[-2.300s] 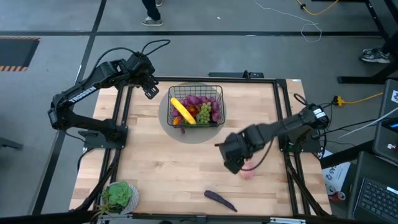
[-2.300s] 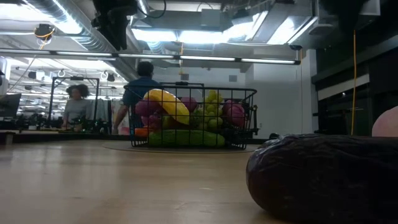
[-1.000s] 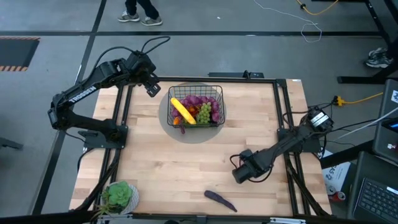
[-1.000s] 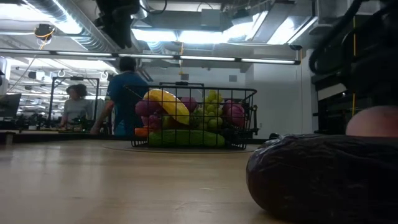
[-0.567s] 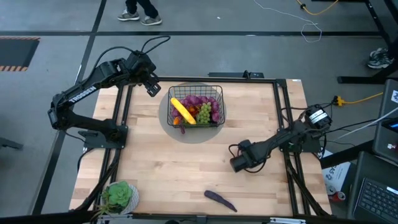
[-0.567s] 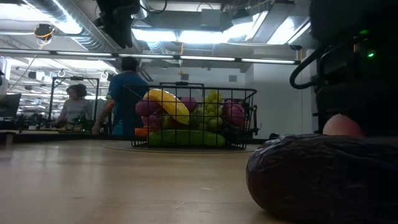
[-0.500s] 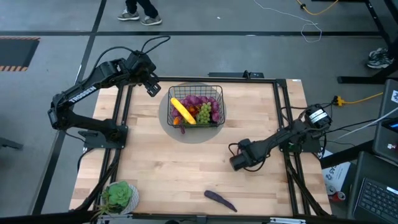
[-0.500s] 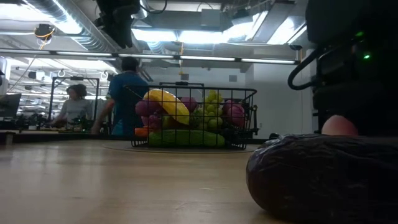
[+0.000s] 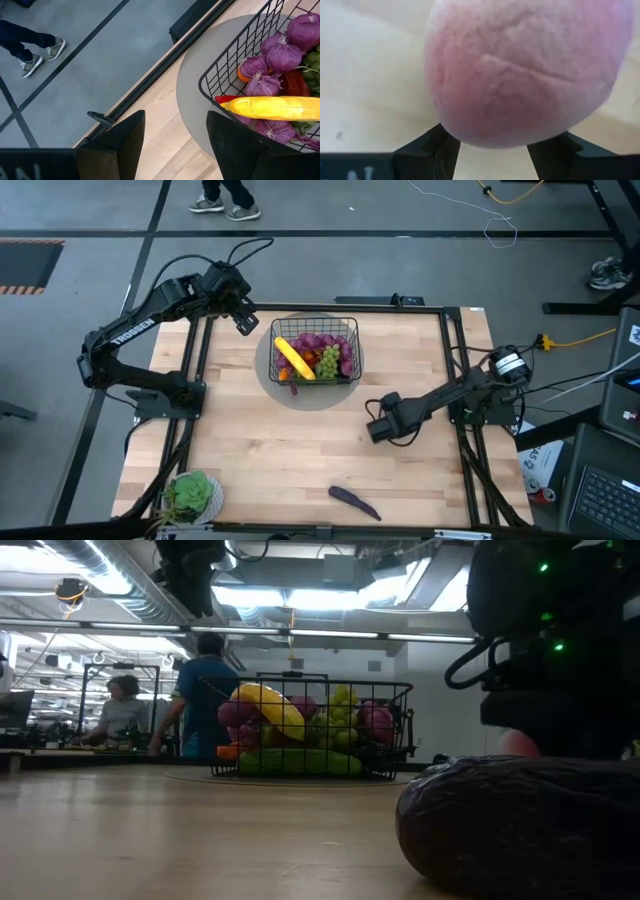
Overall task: Build produce basket
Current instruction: Put the pink peach into the wire basket
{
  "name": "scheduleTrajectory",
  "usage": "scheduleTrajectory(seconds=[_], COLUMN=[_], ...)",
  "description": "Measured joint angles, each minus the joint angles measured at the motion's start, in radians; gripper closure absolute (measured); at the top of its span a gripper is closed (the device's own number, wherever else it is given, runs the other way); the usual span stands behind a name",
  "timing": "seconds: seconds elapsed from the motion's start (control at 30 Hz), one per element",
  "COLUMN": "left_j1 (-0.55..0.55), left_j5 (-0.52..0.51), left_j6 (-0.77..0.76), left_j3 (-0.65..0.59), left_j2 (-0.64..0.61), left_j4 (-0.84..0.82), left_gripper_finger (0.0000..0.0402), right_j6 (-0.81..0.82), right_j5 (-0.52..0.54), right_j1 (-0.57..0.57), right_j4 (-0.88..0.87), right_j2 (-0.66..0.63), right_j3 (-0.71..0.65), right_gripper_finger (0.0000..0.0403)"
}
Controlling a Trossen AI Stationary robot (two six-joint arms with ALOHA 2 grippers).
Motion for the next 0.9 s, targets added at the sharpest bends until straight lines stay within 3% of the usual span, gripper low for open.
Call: scheduleTrajectory(seconds=[0.47,0.6,0.9], left_j1=[0.0,0.0,0.0], left_j5=[0.0,0.0,0.0], left_j6=[0.0,0.0,0.0], left_j3=[0.0,0.0,0.0], left_j2=[0.0,0.0,0.0], left_j4=[0.0,-0.001,-0.001], left_gripper_finger=[0.0194,0.0194,0.0194], right_j6=[-0.405,-0.491,-0.443], right_j5=[0.17,0.149,0.024], right_j1=[-0.107,-0.139,-0.16], right_j4=[0.047,0.073,0.018], right_j2=[0.004,0.004,0.004], right_j3=[-0.004,-0.003,0.056], right_gripper_finger=[0.0195,0.0195,0.0195])
